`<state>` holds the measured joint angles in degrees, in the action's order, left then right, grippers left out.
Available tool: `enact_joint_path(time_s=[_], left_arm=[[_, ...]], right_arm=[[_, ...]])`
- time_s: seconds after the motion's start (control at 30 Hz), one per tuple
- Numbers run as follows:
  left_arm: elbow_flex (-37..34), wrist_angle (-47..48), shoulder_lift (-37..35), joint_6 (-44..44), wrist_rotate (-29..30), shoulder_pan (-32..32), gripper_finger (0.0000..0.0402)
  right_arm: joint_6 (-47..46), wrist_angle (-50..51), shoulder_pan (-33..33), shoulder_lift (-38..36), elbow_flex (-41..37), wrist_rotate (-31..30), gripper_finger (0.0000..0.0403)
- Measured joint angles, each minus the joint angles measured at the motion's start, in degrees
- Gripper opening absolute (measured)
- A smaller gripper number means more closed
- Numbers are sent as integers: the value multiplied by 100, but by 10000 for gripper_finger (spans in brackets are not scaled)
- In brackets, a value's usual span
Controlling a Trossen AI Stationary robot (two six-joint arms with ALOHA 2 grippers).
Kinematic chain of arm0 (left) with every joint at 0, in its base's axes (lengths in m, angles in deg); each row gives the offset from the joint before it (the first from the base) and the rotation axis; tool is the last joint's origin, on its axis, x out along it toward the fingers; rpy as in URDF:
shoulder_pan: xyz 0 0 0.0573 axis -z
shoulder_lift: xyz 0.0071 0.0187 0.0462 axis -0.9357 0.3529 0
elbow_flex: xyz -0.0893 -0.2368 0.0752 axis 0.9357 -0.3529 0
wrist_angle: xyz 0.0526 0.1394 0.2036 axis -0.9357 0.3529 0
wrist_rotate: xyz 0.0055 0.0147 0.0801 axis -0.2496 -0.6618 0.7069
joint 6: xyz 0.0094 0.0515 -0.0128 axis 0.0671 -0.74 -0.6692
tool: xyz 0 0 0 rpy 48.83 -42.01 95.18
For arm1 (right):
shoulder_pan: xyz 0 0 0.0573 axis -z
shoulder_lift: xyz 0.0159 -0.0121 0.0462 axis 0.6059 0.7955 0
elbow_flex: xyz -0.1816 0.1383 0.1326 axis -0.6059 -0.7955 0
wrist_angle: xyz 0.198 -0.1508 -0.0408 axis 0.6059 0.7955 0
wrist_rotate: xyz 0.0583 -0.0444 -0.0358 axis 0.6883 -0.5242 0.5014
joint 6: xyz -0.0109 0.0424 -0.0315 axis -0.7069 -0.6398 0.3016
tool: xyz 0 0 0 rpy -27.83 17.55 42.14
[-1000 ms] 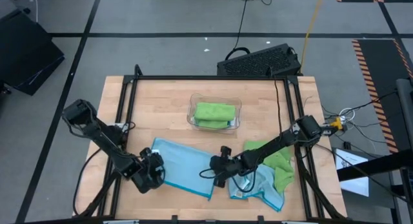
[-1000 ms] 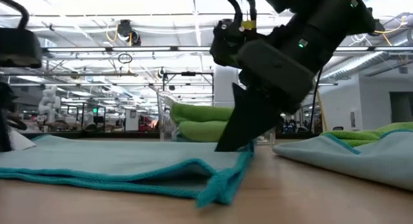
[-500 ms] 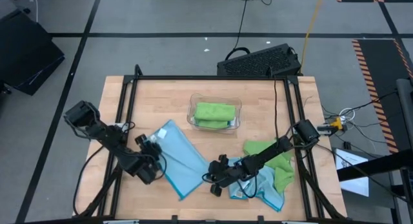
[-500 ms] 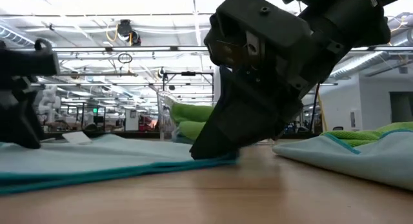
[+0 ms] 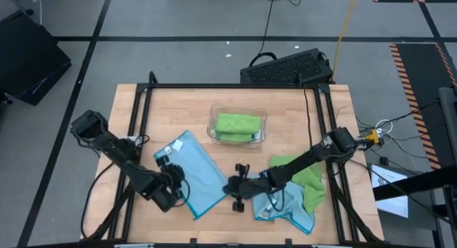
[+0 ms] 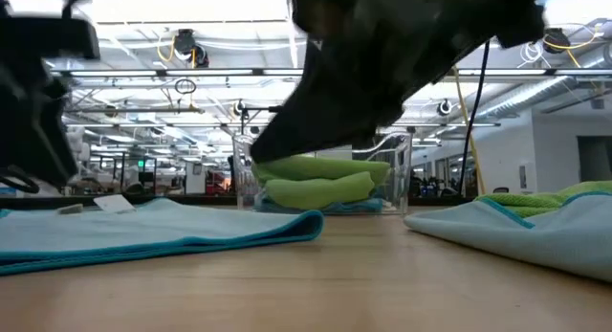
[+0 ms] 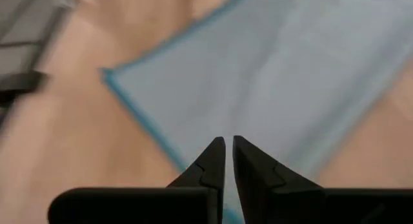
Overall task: Fold microfiber towels
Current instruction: Fold the blue left microfiber cloth
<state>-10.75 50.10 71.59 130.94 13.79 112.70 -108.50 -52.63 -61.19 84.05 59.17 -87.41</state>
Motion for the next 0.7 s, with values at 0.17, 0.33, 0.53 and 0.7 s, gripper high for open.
enact_joint_path(time_s=[0.17,0.33,0.53,0.7], left_arm=[[-57,-1542,-1,-3,12,367,182],[-346,-2145,109,413,127,604,182],[-977,-2222,341,645,77,627,181],[-1255,-2201,296,527,245,622,181]], right_arm=[[-35,719,174,11,0,2,22],[-184,996,173,153,4,15,22],[-628,639,37,397,17,132,22],[-1108,402,-169,466,21,285,22]])
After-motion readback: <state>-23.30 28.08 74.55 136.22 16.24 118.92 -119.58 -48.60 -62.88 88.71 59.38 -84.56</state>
